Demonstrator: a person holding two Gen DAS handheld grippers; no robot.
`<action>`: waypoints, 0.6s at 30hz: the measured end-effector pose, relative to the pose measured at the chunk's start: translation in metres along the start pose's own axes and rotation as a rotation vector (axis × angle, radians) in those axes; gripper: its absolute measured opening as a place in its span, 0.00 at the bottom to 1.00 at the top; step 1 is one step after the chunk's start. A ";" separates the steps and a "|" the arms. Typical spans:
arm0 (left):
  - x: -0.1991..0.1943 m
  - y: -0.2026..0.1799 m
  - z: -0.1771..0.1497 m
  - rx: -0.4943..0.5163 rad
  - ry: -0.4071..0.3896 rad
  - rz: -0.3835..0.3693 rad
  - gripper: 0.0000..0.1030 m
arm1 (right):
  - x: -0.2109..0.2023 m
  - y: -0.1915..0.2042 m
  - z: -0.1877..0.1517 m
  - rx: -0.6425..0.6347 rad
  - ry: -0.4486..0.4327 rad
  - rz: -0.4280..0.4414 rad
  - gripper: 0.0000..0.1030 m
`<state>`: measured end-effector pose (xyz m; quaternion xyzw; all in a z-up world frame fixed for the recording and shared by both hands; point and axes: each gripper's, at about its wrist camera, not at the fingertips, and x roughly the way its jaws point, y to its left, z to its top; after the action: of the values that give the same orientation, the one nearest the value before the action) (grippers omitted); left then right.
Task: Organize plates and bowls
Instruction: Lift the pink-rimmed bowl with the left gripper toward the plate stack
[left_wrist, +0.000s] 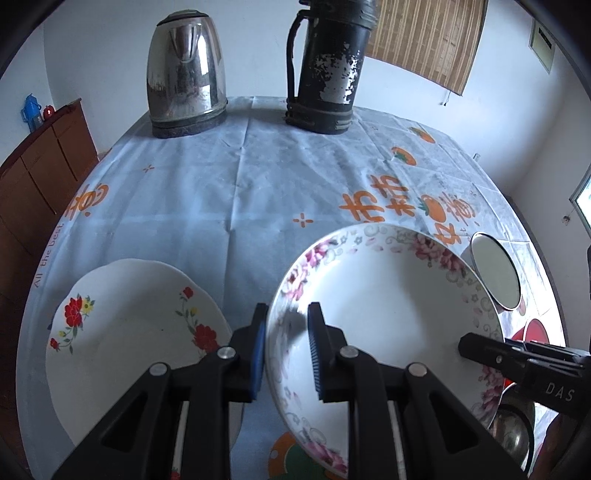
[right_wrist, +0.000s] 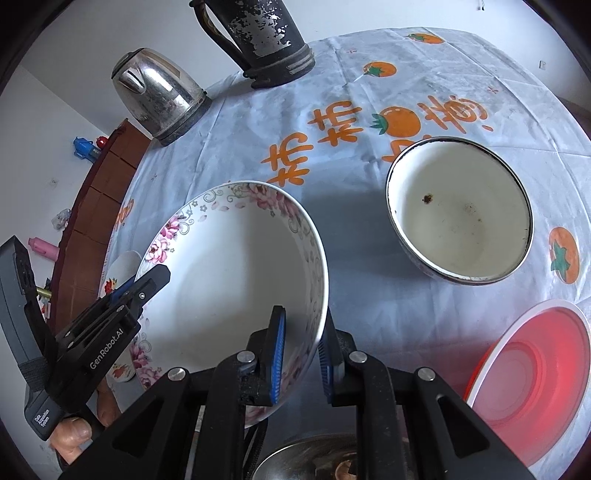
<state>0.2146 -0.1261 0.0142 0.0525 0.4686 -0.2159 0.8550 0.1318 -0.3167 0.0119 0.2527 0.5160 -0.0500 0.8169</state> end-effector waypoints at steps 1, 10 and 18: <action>-0.004 0.001 -0.001 -0.001 -0.005 0.002 0.18 | -0.003 0.002 -0.002 -0.006 -0.006 0.001 0.18; -0.041 0.015 -0.017 -0.017 -0.053 0.017 0.18 | -0.023 0.022 -0.021 -0.030 -0.031 0.028 0.18; -0.061 0.033 -0.035 -0.041 -0.073 0.038 0.18 | -0.030 0.046 -0.042 -0.064 -0.041 0.043 0.18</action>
<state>0.1730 -0.0663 0.0412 0.0360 0.4401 -0.1918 0.8765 0.0994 -0.2629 0.0399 0.2365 0.4951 -0.0210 0.8357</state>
